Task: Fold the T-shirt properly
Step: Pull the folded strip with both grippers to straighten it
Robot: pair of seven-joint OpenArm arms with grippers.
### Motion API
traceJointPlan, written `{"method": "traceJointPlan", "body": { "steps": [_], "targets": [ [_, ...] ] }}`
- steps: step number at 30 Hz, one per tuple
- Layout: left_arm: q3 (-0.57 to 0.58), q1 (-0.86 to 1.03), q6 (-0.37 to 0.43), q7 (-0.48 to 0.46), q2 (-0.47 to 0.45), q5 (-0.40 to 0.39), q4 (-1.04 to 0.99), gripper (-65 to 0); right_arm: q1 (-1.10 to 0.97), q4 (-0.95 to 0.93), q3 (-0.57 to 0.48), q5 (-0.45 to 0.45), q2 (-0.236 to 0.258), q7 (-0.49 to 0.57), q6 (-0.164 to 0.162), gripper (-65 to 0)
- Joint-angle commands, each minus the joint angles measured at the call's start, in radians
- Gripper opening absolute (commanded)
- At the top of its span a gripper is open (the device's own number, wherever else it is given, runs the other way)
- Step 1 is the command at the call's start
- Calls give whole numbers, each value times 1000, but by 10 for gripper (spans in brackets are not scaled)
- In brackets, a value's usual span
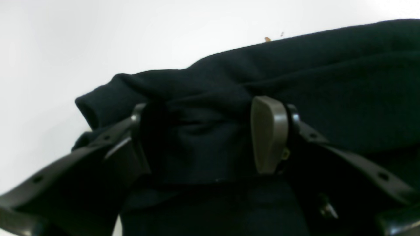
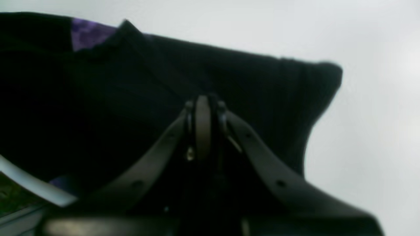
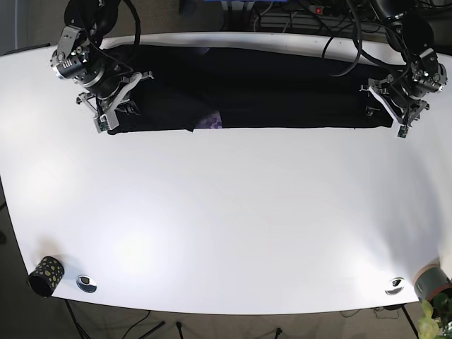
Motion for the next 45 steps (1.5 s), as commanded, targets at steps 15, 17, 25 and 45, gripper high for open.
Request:
{"method": "traceJointPlan", "body": {
  "steps": [15,17,25,45],
  "targets": [
    [-1,-13,-1,23,-30,5,15,-279,19,18,107,46,-10,19,24,-159],
    [-8,-44,-1,23,-26,5,29,-279,-4,56,105,101,-25,19,56,-162],
    [-98,-54,-1,27,39,-67,169,-279,-58,67,-48,124,-25,20,73,-162],
    [-49,-2,-1,21,-27,-93,-44,-275,18,-181,-142,-241,-50,105,74,-162]
  ]
}}
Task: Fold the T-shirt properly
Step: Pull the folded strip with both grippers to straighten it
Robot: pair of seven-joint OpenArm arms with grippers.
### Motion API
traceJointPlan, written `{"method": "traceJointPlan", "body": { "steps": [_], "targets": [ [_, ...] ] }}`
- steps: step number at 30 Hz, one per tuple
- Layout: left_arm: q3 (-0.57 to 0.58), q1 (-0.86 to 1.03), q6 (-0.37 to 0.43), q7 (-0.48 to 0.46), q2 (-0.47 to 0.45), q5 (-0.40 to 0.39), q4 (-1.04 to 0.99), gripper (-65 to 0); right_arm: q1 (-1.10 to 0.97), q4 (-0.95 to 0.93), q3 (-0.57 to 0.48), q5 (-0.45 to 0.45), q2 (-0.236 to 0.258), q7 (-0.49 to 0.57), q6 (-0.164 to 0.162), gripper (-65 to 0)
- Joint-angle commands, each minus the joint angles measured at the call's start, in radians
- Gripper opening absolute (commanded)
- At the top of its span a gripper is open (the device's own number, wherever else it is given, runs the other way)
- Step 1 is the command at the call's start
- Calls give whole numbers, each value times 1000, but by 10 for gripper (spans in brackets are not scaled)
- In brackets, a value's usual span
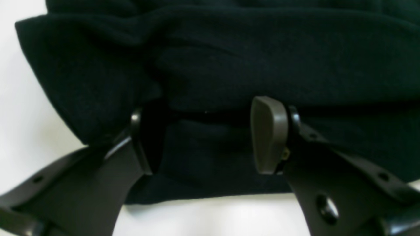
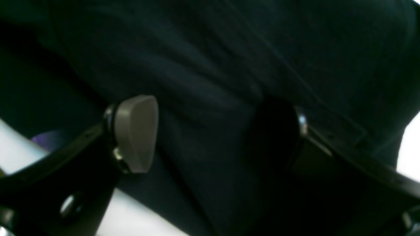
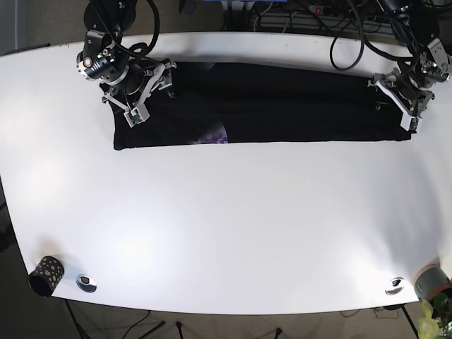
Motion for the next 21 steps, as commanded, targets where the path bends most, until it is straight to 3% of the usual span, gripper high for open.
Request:
{"method": "traceJointPlan", "body": {
  "steps": [1,12,18,21],
  "targets": [
    [22,-36,-1,15,-14,8,-36,-275,18,-43,2,-20,3,-36,-1,-162],
    [68,-168,-1,20,-33,1,-70,-276,168,-121,2,-22,33,-39,-1,-162],
    [-53,-165,-1,22,21,-1,45,-272,181,-99,2,-22,34,-42,-1,-162],
    [-107,-167,-1,22,27,-41,41,-272,182,-99,0,-20,33,-42,-1,-162]
  ]
}}
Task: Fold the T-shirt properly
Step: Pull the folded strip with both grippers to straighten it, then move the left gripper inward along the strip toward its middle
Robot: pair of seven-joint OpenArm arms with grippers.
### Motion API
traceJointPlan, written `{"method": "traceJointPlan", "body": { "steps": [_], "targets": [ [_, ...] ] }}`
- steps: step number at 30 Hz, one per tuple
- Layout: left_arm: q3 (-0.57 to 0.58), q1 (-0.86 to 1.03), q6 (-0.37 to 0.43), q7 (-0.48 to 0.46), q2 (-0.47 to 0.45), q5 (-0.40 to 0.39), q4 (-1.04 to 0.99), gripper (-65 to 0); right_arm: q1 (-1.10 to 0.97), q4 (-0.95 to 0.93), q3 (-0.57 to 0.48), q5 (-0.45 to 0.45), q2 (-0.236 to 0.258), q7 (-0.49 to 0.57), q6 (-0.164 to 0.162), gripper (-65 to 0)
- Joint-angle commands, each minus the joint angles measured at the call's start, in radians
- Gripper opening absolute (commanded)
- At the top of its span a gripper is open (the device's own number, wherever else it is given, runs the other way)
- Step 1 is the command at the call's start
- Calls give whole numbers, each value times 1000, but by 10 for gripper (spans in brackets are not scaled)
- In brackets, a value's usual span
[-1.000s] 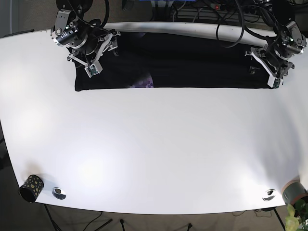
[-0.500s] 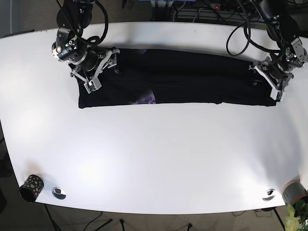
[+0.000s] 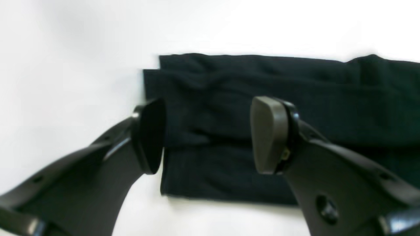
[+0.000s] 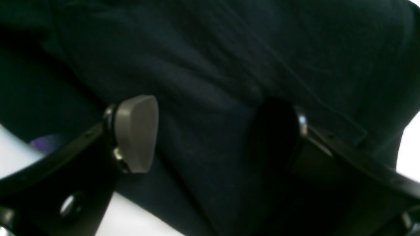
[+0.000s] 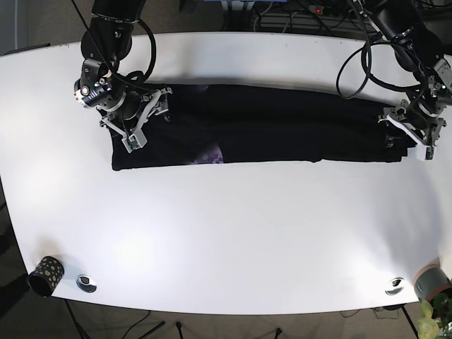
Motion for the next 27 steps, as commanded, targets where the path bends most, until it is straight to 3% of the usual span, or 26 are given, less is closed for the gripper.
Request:
{"method": "traceJointPlan", "body": {
  "steps": [1,13,27],
  "targets": [
    [-21,-7,-1,-7,-10,-55,6,-272,8,15,1,2,7,-6,-7,-162],
    [-26,-6,-1,-7,-98,-172,-217,-271,6,12,1,2,2,-6,-7,-162],
    [-20,-32,-1,-12,-178,-175,-413,-271,5,12,4,12,1,-3,-7,-162]
  ]
}}
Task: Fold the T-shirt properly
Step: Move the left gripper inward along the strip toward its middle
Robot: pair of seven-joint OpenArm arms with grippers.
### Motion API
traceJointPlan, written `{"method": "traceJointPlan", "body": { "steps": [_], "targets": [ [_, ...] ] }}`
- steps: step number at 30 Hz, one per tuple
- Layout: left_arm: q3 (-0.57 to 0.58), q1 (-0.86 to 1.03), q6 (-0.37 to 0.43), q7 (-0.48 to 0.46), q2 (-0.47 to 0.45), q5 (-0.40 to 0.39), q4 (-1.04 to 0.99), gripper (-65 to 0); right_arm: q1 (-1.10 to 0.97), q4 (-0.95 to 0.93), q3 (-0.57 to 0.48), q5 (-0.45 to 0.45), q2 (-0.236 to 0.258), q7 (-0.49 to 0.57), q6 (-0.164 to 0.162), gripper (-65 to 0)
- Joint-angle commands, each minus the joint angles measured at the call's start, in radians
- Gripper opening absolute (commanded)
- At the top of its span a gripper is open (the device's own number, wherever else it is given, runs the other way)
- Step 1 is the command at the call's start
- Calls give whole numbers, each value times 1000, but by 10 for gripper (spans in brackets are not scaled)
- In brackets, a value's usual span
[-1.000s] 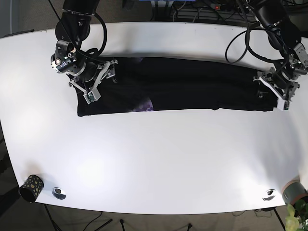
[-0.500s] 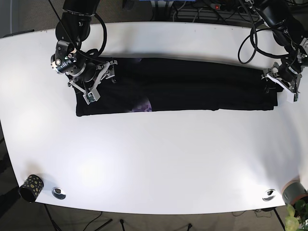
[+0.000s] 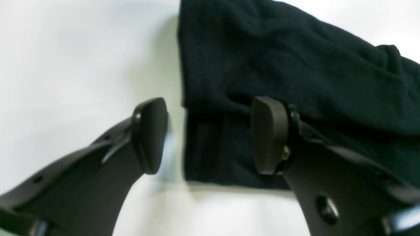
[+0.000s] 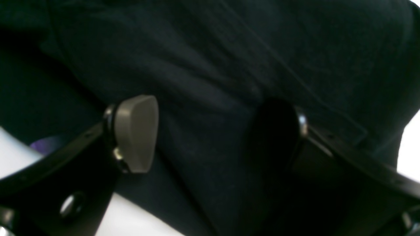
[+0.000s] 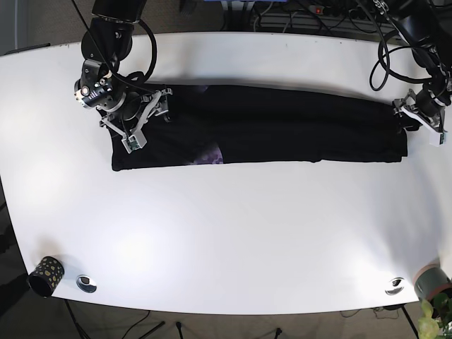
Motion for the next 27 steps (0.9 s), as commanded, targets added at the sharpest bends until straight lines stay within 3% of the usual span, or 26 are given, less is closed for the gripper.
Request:
{"method": "traceJointPlan", "body": {
  "steps": [1,8,11,13,16,27],
  "targets": [
    [4,-19,9,23,-17,24,-24,-271,5,12,2,8,4,-3,0,-162],
    [47,-33,9,23,-13,24,-35,-282,1,12,2,9,2,-3,0,-162],
    [54,-33,9,23,-10,23,-35,-367,1,12,2,9,2,-3,0,-162],
    [54,-34,9,23,-10,24,-41,-485,0,12,2,9,2,-3,0,-162],
    [54,-34,9,23,-10,24,-35,-583,0,12,2,9,2,-3,0,-162],
    [111,-1,9,23,-10,29,106,-596,-2,9,2,9,2,-1,0,-162]
  ]
}}
